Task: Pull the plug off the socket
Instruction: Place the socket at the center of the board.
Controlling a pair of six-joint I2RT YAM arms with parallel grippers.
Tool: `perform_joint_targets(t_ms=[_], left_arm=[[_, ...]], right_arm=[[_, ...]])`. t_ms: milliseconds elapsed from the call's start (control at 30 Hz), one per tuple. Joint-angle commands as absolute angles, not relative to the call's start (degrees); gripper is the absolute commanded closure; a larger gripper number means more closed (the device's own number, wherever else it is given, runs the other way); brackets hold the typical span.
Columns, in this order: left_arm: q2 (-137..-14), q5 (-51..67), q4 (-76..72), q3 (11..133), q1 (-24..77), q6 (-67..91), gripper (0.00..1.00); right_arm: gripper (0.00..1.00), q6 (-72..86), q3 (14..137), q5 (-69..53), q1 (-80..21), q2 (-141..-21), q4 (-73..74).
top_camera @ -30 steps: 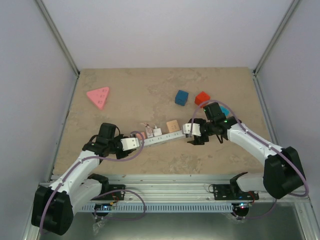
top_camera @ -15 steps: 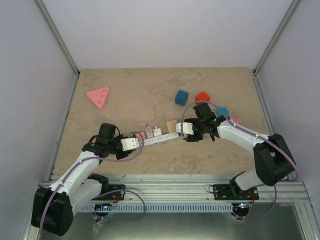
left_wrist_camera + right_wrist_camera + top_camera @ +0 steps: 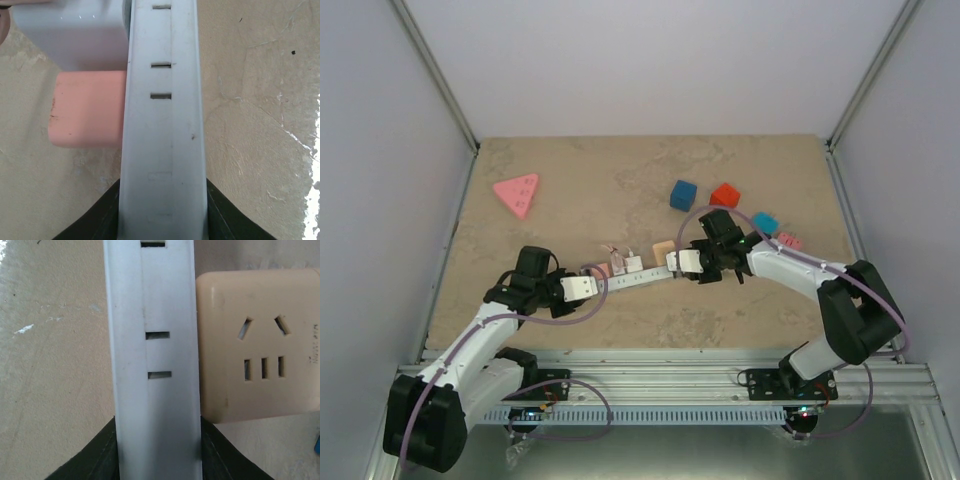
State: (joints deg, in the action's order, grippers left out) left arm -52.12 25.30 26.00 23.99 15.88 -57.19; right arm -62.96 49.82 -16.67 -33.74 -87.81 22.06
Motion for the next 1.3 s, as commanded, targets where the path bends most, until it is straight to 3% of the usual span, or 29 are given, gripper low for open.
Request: perform_joint_targets(t_ms=[0,133,200,367,667,733,933,967,1000,1267], left_arm=[[-51.15,28.59,22.56,24.26,15.66,-56.50,1.00],[-51.21,28.27,21.83,24.13,15.66,-55.89,1.00],[-51.24,27.85,21.18,24.04,15.70,-55.34,1.00],[-51.06,26.80,19.36,23.57,15.65,-53.79,0.76],[-51.06,26.57,19.07,23.55,15.73,-53.80,0.48],[-51.05,26.25,18.64,23.47,15.68,-53.26,0.38],[-50.98,25.95,18.26,23.30,15.66,-53.22,0.26],[-50.90,25.96,18.28,23.22,15.69,-53.28,0.10],[-50.89,26.08,18.35,23.20,15.73,-53.40,0.01],[-49.58,27.52,19.71,23.41,15.67,-53.77,0.00]], right_arm=[[0.84,-61.48,50.05,-16.32,-35.22,-89.49,20.47],[0.99,-61.36,49.38,-16.09,-35.42,-89.50,19.36],[0.99,-61.35,48.71,-16.00,-35.42,-89.19,18.59],[0.99,-61.17,47.02,-14.91,-35.48,-88.05,16.15],[0.99,-61.38,45.48,-14.69,-35.44,-86.46,14.37],[0.99,-61.41,45.06,-14.68,-35.49,-86.16,14.15],[0.99,-61.84,43.71,-13.95,-35.48,-84.61,12.65],[0.99,-61.87,43.40,-13.71,-35.43,-84.51,12.18],[0.99,-61.95,43.08,-13.30,-35.42,-84.36,11.64],[0.99,-61.54,39.82,-8.70,-35.44,-83.93,4.49]])
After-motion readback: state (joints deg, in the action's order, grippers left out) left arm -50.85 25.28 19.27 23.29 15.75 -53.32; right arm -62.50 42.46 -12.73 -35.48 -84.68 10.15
